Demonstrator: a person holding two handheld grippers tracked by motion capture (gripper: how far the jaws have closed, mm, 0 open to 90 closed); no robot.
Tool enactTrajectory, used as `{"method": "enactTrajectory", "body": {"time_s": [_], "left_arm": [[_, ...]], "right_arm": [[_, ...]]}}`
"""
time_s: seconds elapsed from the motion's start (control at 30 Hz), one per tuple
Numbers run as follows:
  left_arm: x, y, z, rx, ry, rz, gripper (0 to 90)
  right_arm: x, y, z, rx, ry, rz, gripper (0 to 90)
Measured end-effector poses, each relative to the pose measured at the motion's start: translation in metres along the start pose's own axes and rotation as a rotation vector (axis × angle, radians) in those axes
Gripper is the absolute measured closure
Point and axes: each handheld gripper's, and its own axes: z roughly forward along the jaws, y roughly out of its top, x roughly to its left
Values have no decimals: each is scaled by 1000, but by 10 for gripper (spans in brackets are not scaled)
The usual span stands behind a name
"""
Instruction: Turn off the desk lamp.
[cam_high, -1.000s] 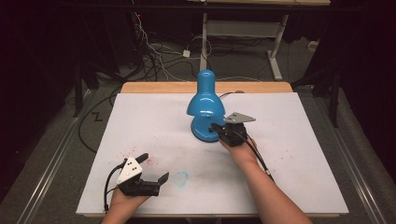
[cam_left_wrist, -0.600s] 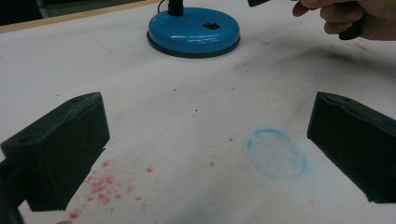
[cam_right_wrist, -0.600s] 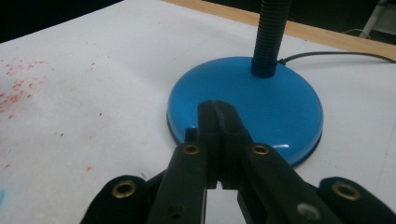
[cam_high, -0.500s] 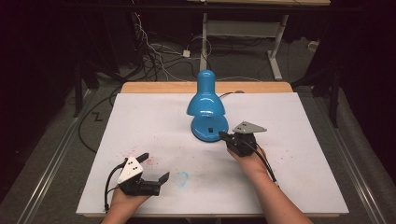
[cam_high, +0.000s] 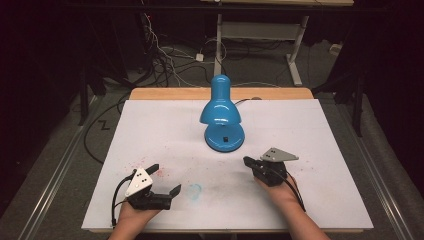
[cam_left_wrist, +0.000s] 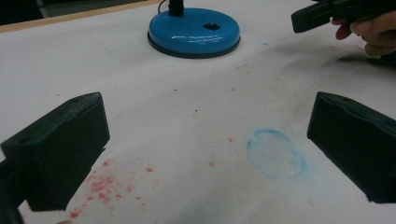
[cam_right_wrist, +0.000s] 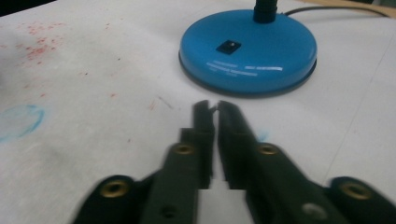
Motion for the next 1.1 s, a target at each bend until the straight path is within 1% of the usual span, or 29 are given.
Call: {"method": "enactTrajectory", "body": {"time_s": [0.07, 0.13, 0.17, 0.23, 0.3, 0.4, 0.43, 0.53, 0.6, 0.7, 0.77, 0.83, 0.87, 0.9, 1.0, 1.03, 1.1], "left_arm": [[0, 0, 0, 0, -1, -1, 0], [0, 0, 0, 2, -4, -4, 0], [0, 0, 0, 1, -10, -8, 0], [0, 0, -1, 1, -13, -9, 0], [0, 0, -1, 2, -13, -10, 0], [1, 0, -1, 4, -12, -11, 0], [1, 0, -1, 4, -13, -12, 0], [1, -1, -2, 4, -13, -14, 0], [2, -1, -2, 7, -11, -13, 0], [3, -1, -4, 7, -9, -16, 0], [3, -1, -5, 9, -9, -19, 0], [4, -3, -8, 7, -20, -29, 0], [4, -3, -10, 7, -20, -24, 0], [5, -4, -11, 7, -16, -22, 0], [9, -5, -12, 6, -4, -25, 0], [9, -6, -11, 7, 0, -27, 0], [10, -6, -10, 10, 5, -28, 0]], "right_arm": [[0, -5, -3, 8, 11, 7, 748], [0, -9, -5, 27, 28, 11, 640], [0, -11, -6, 27, 26, 10, 576], [0, -12, -11, 10, 20, 12, 477], [0, -13, -15, 12, 13, 0, 352], [0, -15, -22, 5, 3, -2, 202], [0, -15, -24, 4, 0, 2, 159], [-2, -17, -31, -3, 5, 8, 78], [-4, -19, -35, -7, -1, 9, 13], [-7, -22, -44, -28, -11, 22, 5], [-9, -24, -53, -51, -25, 38, 5], [-12, -28, -63, -63, -35, 52, 4], [-13, -30, -68, -68, -42, 59, 5], [-15, -33, -73, -77, -57, 55, 5], [-17, -41, -86, -86, -78, 41, 5], [-17, -44, -90, -100, -90, 33, 5], [-18, -51, -93, -122, -105, 32, 5]]}}
